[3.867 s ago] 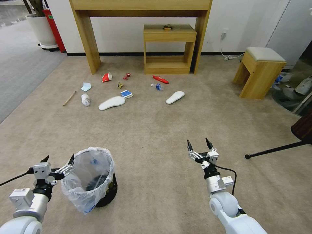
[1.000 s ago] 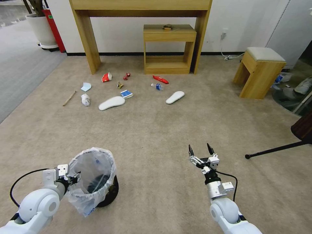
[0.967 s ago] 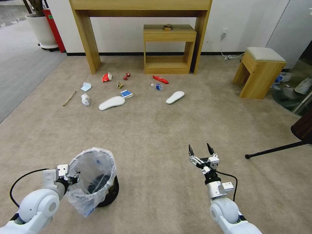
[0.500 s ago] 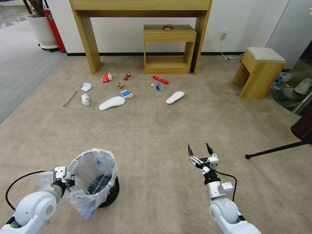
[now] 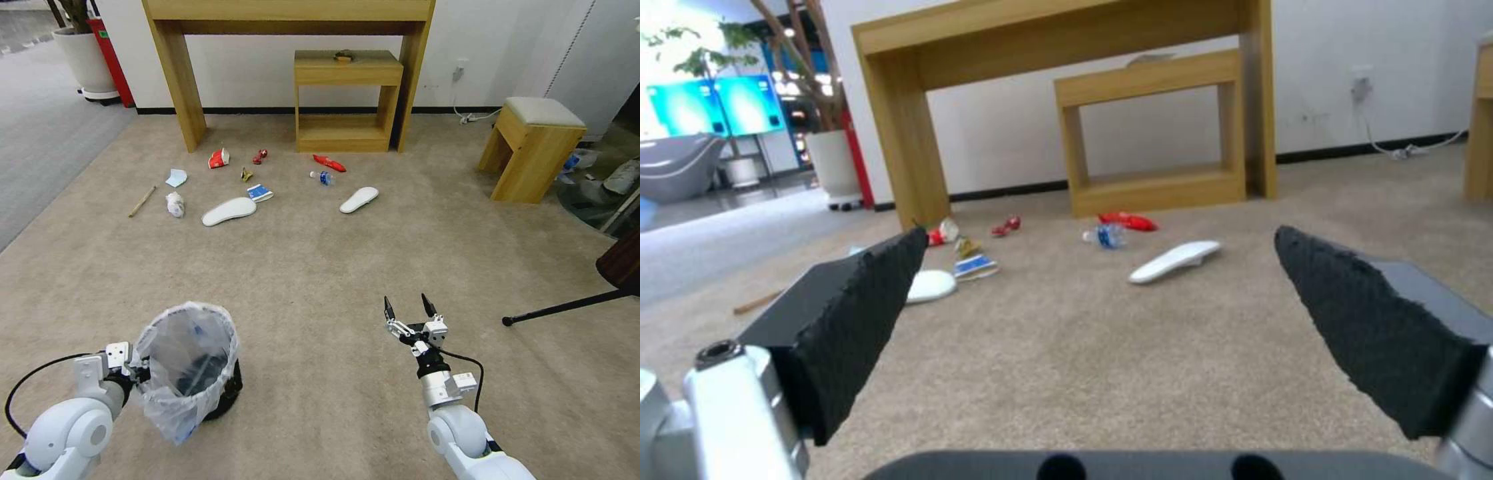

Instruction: Pick up the trash bin and place the garbage on the floor into it.

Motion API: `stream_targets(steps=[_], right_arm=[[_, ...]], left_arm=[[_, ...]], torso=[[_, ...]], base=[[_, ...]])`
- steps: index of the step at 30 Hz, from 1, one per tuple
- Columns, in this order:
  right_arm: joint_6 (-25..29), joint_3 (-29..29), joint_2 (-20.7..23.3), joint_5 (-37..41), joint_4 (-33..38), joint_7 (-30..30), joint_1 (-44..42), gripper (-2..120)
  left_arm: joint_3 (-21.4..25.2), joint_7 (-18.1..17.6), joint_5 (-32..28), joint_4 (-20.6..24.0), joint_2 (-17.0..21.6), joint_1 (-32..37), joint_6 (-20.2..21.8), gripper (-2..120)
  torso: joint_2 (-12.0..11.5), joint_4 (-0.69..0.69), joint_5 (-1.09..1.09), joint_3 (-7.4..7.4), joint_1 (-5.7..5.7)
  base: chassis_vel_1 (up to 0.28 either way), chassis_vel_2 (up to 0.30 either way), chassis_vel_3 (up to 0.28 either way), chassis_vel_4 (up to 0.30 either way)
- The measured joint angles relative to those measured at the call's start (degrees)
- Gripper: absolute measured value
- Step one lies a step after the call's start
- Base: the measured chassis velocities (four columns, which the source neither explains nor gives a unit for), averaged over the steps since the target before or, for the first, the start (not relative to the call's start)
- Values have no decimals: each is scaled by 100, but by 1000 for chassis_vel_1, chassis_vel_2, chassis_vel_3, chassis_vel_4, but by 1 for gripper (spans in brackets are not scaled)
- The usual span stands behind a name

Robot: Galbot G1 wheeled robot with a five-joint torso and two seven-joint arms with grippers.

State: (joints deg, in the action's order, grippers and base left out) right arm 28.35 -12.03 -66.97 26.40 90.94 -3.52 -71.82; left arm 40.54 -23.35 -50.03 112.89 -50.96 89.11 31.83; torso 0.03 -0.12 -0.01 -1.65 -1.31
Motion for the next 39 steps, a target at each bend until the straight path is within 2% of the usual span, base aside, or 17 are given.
stream_targets(steps=[8, 14, 25, 31, 39], right_arm=[[-94, 60, 58, 74, 68, -52, 64, 100], [-128, 97, 67, 77, 104, -65, 82, 100], [-345, 126, 240, 136, 282, -249, 96, 100], [-562, 52, 317, -105, 293, -567, 59, 100], [-343, -60, 438, -445, 214, -645, -17, 100]], left_arm=[[418, -81, -224, 289, 215, 225, 70, 0], [615, -127, -366, 449, 216, 323, 122, 0], [989, -211, -616, 823, -58, 488, 206, 0], [1197, -215, -702, 1012, -377, 553, 239, 0], [1403, -121, -642, 1280, -690, 675, 241, 0]], torso=[[0, 1, 2, 0, 0], [0, 1, 2, 0, 0], [0, 1, 2, 0, 0], [0, 1, 3, 0, 0], [0, 0, 3, 0, 0]], base=[[0, 0, 0, 0], [0, 0, 0, 0], [0, 0, 0, 0], [0, 0, 0, 0], [0, 0, 0, 0]])
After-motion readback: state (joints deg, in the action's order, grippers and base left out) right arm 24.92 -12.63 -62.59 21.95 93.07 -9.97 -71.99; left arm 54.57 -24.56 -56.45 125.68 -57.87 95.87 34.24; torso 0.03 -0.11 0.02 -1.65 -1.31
